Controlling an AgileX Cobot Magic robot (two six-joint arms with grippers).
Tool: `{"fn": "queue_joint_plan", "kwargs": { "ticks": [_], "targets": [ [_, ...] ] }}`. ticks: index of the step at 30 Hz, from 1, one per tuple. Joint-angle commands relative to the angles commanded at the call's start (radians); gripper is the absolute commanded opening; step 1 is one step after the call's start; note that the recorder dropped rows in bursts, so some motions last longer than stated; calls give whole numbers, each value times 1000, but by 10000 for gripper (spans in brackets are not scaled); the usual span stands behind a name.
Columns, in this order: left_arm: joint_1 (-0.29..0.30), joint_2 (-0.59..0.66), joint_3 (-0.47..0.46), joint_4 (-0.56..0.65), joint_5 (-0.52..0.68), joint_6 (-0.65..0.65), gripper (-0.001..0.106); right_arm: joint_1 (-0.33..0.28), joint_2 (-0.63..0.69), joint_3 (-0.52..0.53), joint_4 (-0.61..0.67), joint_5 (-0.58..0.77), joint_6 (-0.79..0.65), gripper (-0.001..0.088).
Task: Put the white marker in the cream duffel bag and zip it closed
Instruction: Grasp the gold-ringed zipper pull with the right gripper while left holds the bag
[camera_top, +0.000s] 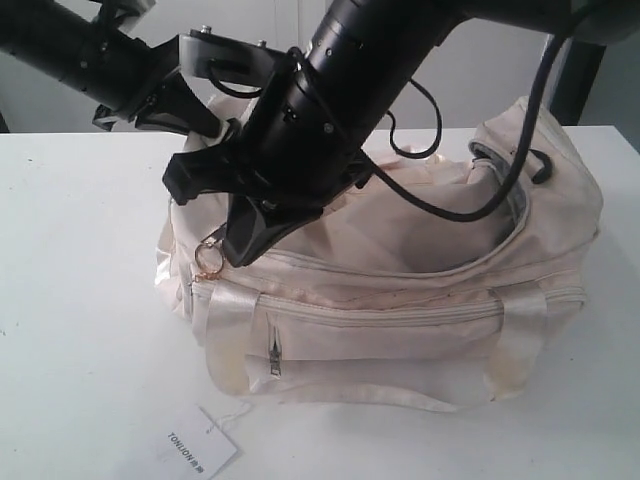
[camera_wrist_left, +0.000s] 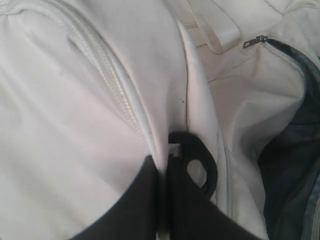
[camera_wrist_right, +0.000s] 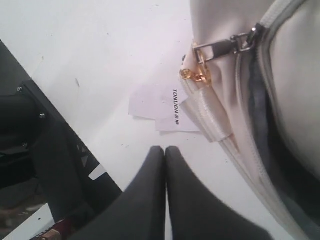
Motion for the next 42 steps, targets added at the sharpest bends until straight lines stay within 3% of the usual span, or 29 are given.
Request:
{"fn": "queue_joint_plan", "kwargs": {
  "ticks": [8, 15, 24, 36, 42],
  "targets": [
    [0, 0, 0, 0, 2, 0, 0, 0, 14, 45, 18, -88, 68, 10],
    [-2, 0, 0, 0, -2, 0, 0, 0, 20, 81, 42, -216, 98, 204],
    [-2, 0, 0, 0, -2, 0, 0, 0, 71, 81, 81, -296, 98, 306],
    [-2, 0, 0, 0, -2, 0, 0, 0, 123, 81, 94, -302, 98, 290],
    [-2, 0, 0, 0, -2, 0, 0, 0, 112, 79, 94, -279, 98, 30]
  ]
}}
